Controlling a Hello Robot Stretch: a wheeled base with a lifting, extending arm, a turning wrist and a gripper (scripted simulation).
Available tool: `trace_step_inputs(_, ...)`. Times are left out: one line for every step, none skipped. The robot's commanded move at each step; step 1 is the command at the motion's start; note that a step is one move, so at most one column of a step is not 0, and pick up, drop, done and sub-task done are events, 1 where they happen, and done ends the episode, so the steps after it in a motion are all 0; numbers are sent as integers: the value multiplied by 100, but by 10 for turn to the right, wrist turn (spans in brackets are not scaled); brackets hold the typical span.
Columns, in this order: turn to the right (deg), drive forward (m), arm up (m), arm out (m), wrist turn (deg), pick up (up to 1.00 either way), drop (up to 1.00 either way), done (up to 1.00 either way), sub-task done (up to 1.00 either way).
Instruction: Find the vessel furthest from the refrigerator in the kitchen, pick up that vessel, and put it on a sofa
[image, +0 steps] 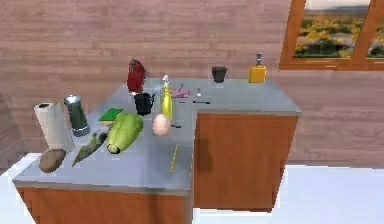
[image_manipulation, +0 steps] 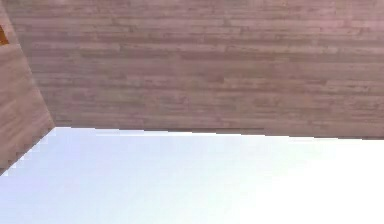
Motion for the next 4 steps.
trace_step_inputs(-450,0,0,0,0,0,0,0,0)
trace_step_inputs(-450,0,0,0,0,0,0,0,0)
trace_step_inputs(-120,0,0,0,0,0,0,0,0)
trace_step_inputs(360,0,0,0,0,0,0,0,0)
